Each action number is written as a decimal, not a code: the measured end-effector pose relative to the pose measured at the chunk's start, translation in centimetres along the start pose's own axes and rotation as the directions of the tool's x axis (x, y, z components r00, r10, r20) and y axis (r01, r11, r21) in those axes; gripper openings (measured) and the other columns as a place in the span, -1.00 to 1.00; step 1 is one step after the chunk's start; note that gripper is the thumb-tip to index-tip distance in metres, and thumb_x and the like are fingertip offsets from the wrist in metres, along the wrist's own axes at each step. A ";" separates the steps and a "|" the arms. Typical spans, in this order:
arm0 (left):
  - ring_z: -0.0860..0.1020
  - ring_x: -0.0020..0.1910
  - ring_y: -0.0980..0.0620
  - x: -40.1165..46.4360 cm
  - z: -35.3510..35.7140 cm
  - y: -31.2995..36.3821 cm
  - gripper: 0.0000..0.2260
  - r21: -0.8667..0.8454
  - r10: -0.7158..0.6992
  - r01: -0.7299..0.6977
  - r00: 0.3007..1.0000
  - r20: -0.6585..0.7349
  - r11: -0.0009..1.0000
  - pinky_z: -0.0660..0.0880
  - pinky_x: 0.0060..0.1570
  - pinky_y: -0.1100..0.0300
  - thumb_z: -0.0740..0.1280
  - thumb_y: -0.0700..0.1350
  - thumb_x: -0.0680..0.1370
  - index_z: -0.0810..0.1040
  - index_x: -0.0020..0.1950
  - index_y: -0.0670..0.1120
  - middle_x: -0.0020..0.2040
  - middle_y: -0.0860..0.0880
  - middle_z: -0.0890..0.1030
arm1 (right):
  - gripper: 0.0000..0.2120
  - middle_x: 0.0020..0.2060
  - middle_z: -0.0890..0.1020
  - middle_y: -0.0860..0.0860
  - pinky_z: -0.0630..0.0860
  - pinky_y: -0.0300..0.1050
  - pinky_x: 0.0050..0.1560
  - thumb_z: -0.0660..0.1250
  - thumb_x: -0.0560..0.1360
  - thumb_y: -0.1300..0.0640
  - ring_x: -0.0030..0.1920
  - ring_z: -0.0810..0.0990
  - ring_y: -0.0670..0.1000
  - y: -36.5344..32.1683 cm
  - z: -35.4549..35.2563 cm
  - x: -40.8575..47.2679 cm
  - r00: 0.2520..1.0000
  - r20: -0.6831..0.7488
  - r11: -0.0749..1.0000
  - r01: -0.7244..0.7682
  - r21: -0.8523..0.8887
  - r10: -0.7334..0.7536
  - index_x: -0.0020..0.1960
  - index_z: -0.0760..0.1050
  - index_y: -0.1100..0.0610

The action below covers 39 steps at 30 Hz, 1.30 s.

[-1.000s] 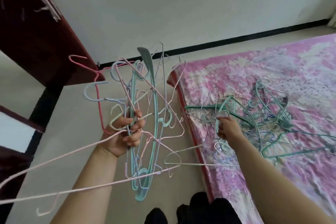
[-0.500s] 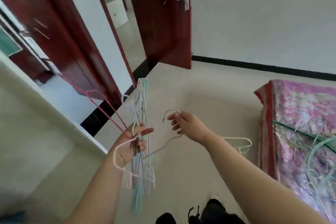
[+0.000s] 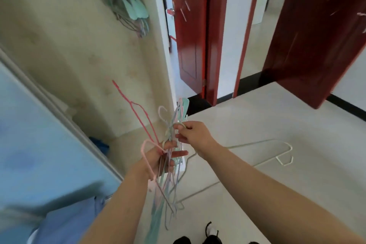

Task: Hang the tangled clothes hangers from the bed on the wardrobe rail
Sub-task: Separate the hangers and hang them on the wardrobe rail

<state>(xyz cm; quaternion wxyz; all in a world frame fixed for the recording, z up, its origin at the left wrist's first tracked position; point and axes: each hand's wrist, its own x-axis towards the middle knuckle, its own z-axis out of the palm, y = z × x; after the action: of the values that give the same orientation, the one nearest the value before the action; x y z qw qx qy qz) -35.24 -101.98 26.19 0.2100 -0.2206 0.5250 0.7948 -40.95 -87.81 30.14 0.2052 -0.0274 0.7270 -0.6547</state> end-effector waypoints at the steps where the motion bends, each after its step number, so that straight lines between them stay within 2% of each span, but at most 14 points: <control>1: 0.44 -0.59 0.03 0.1 -0.5 0.3 -0.79 -0.053 0.006 -0.007 1.000 -0.028 0.999 0.42 -0.55 0.27 0.38 -0.13 0.41 0.49 0.01 -0.12 0.06 -0.34 0.62 | -0.81 -0.16 0.62 0.12 0.60 -0.06 0.09 0.29 0.57 0.21 -0.15 0.62 0.00 -0.3 0.6 0.9 0.999 0.041 1.000 0.001 0.015 -0.002 0.07 0.60 0.29; 4: 0.58 -0.42 -0.09 0.6 -0.9 1.2 -0.83 -0.186 0.070 -0.087 0.993 -0.094 0.979 0.56 -0.42 0.16 0.33 -0.15 0.40 0.57 -0.05 -0.17 -0.01 -0.32 0.63 | -0.86 -0.20 0.61 0.11 0.61 -0.19 -0.05 0.26 0.58 0.25 -0.21 0.61 -0.02 -1.1 1.7 3.0 0.983 0.177 0.991 -0.064 0.120 0.042 0.02 0.57 0.29; 8: 0.62 -0.05 -0.26 1.4 -1.0 2.1 -0.88 -0.264 0.172 -0.199 0.978 -0.122 0.944 0.38 0.28 -0.26 0.34 -0.19 0.44 0.63 -0.12 -0.22 -0.12 -0.24 0.65 | -0.88 -0.40 0.45 0.06 0.53 -0.09 -0.33 0.21 0.59 0.26 -0.42 0.47 -0.04 -1.6 2.4 4.3 0.946 0.310 0.981 -0.143 0.129 0.097 0.03 0.50 0.29; 12: 0.63 -0.17 -0.20 1.8 -0.9 3.3 -0.75 -0.355 0.213 -0.272 0.957 -0.197 0.895 0.56 -0.02 -0.09 0.53 -0.16 0.26 0.60 -0.12 -0.16 -0.17 -0.18 0.60 | -0.76 -0.49 0.55 -0.08 0.43 -0.28 -0.39 0.21 0.58 0.29 -0.44 0.44 -0.09 -1.7 3.3 5.1 0.925 0.379 0.997 -0.034 0.072 0.004 -0.24 0.51 0.17; 15: 0.64 -0.28 -0.15 2.0 -1.1 4.4 -0.78 -0.527 0.328 -0.433 0.901 -0.285 0.731 0.62 -0.25 -0.01 0.45 -0.29 0.26 0.53 -0.14 -0.16 -0.22 -0.21 0.60 | -0.81 -0.27 0.64 -0.07 0.56 -0.11 -0.02 0.31 0.54 0.15 -0.21 0.61 -0.07 -0.6 3.9 6.3 0.926 0.361 0.979 0.164 -0.121 -0.110 -0.24 0.57 0.00; 17: 0.66 -0.17 -0.20 1.9 -1.8 4.8 -0.71 -0.558 0.356 -0.476 0.879 -0.316 0.680 0.64 -0.19 -0.09 0.49 -0.27 0.23 0.52 -0.12 -0.13 -0.07 -0.26 0.63 | -0.86 -0.22 0.65 -0.07 0.54 -0.06 0.03 0.35 0.52 0.07 -0.18 0.60 -0.05 0.0 3.8 7.0 0.926 0.351 0.943 0.231 -0.238 -0.138 -0.22 0.57 -0.03; 19: 0.66 -0.13 -0.22 1.9 -2.4 5.0 -0.79 -0.552 0.350 -0.483 0.875 -0.335 0.679 0.62 -0.09 -0.13 0.44 -0.23 0.34 0.49 -0.09 -0.10 -0.04 -0.24 0.65 | -0.88 -0.22 0.64 -0.04 0.53 -0.08 -0.03 0.37 0.51 0.04 -0.24 0.56 -0.08 0.2 3.8 7.3 0.931 0.340 0.949 0.216 -0.230 -0.130 -0.19 0.55 0.00; 23: 0.67 -0.24 -0.13 2.8 -3.6 5.5 -0.90 -0.551 0.277 -0.486 0.864 -0.421 0.678 0.63 -0.31 0.07 0.23 -0.20 0.58 0.48 -0.11 -0.09 -0.16 -0.16 0.66 | -0.83 -0.19 0.63 0.04 0.46 -0.19 -0.14 0.38 0.51 0.03 -0.24 0.57 -0.05 -0.3 4.2 8.0 0.916 0.370 0.917 0.271 -0.292 -0.153 -0.08 0.50 0.12; 25: 0.66 -0.28 -0.09 3.0 -4.6 6.0 -0.89 -0.543 0.263 -0.487 0.859 -0.439 0.684 0.61 -0.35 0.13 0.23 -0.18 0.59 0.49 -0.13 -0.09 -0.18 -0.13 0.64 | -0.72 -0.05 0.61 0.05 0.41 -0.19 -0.14 0.36 0.51 -0.04 -0.10 0.56 -0.01 -0.5 4.0 8.8 0.898 0.435 0.819 0.300 -0.488 -0.070 0.08 0.46 0.13; 27: 0.66 -0.32 -0.08 3.1 -5.8 6.9 -0.89 -0.545 0.241 -0.481 0.858 -0.453 0.687 0.61 -0.35 0.16 0.24 -0.19 0.58 0.48 -0.14 -0.10 -0.19 -0.12 0.62 | -0.49 0.14 0.53 0.03 0.42 -0.12 -0.02 0.35 0.48 -0.14 0.09 0.53 0.04 -0.5 3.0 9.7 0.875 0.475 0.546 0.354 -0.759 0.092 0.30 0.35 0.10; 29: 0.66 -0.34 -0.10 3.1 -6.9 8.1 -0.86 -0.576 0.220 -0.473 0.863 -0.454 0.667 0.63 -0.36 0.11 0.25 -0.18 0.60 0.49 -0.17 -0.12 -0.22 -0.13 0.61 | -0.37 0.27 0.49 0.04 0.43 -0.06 0.10 0.30 0.47 -0.22 0.21 0.51 0.09 -0.6 1.7 10.6 0.879 0.400 0.236 0.344 -0.909 0.259 0.40 0.30 0.11; 31: 0.65 -0.28 -0.12 3.4 -7.9 9.3 -0.81 -0.600 0.194 -0.447 0.877 -0.439 0.664 0.62 -0.36 0.08 0.25 -0.17 0.60 0.50 -0.20 -0.15 -0.31 -0.16 0.63 | -0.39 0.26 0.51 0.05 0.44 -0.07 0.06 0.25 0.50 -0.25 0.19 0.54 0.08 -0.8 0.4 11.7 0.872 0.285 0.106 0.265 -0.959 0.397 0.36 0.35 0.16; 35: 0.58 -0.09 -0.14 4.6 -11.1 10.9 -0.85 -0.591 0.189 -0.430 0.885 -0.425 0.683 0.63 -0.34 0.03 0.26 -0.17 0.58 0.49 -0.18 -0.16 -0.24 -0.15 0.60 | -0.47 -0.06 0.67 0.04 0.47 -0.08 -0.11 0.27 0.51 -0.20 -0.14 0.67 0.03 -1.1 -1.2 13.8 0.730 0.164 0.277 -0.037 -0.960 0.663 0.29 0.38 0.15; 39: 0.65 -0.06 -0.16 4.6 -15.0 12.3 -0.91 -0.522 0.172 -0.375 0.902 -0.396 0.766 0.64 -0.31 0.01 0.29 -0.16 0.56 0.50 0.04 -0.13 -0.01 -0.18 0.59 | -0.62 -0.34 0.55 0.01 0.27 -0.24 -0.38 0.32 0.48 -0.03 -0.41 0.41 -0.03 -0.6 -1.5 14.6 0.623 0.231 0.425 -0.182 -0.887 0.747 0.21 0.53 0.15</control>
<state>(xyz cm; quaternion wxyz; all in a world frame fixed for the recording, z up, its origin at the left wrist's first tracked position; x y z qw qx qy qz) -43.97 -119.86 27.37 -0.0776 -0.3222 0.3080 0.8918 -54.91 -91.00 26.97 0.5728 -0.1046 0.8043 -0.1183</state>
